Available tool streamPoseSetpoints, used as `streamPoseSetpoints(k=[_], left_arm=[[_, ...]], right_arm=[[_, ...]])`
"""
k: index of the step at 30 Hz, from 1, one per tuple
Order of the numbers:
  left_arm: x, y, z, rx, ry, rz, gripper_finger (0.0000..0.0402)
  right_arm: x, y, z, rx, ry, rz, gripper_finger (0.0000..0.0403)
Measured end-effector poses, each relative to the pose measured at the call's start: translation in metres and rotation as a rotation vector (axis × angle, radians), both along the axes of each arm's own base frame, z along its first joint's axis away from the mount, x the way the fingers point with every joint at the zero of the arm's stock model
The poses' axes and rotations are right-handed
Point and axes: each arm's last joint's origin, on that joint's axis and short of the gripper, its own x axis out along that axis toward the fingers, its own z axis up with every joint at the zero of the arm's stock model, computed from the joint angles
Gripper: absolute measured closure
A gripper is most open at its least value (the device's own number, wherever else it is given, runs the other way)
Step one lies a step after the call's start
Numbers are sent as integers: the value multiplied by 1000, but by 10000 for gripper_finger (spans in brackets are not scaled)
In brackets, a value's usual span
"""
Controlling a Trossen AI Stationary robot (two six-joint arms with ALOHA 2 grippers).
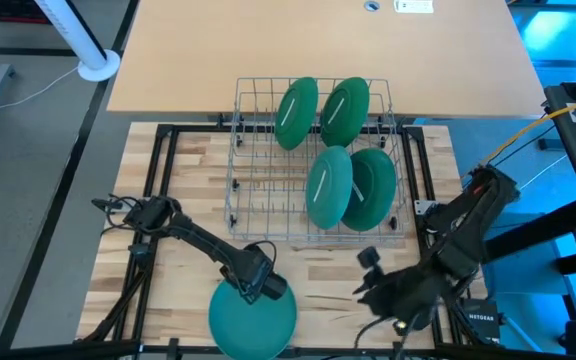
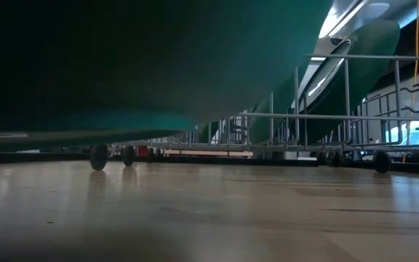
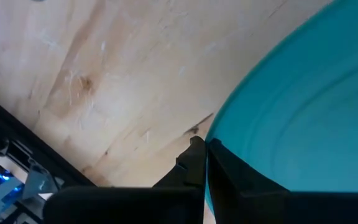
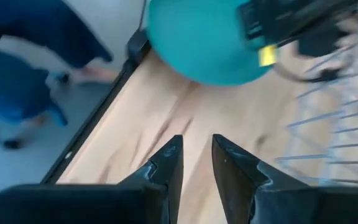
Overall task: Sort dishes
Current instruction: Put the blue plate into the dish rack
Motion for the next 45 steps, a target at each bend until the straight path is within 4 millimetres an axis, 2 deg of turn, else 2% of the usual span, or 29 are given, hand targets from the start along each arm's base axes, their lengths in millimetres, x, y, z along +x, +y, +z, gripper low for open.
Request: streamPoseSetpoints(k=[4, 8, 12, 15, 20, 24, 27, 31, 34, 40, 45], left_arm=[[2, 4, 0, -6, 1, -6, 401], [3, 6, 0, -17, 7, 3, 401], [2, 5, 0, -41, 18, 0, 401], [3, 5, 0, -47, 16, 2, 401], [3, 4, 0, -52, 11, -2, 401], [4, 3, -1, -64, -4, -17, 401], [7, 1, -2, -85, -37, -34, 401], [11, -1, -3, -112, -81, -53, 401], [14, -3, -3, -141, -101, -64, 401], [14, -3, -3, -147, -99, -65, 401], [14, -3, -3, -150, -101, -73, 401]], right_arm=[[10, 15, -21, 16, 107, 19, 314], [13, 29, -37, 30, 159, -50, 314], [12, 46, -52, -3, 124, -137, 314], [10, 62, -61, -40, 46, -140, 314], [19, 95, -84, -71, -63, -19, 314], [39, 121, -111, -76, -148, 104, 314], [53, 133, -132, -119, -198, 181, 314], [67, 137, -152, -187, -238, 230, 314], [76, 134, -162, -266, -251, 215, 314], [85, 128, -161, -462, -327, 295, 314], [92, 125, -161, -415, -300, 422, 314]])
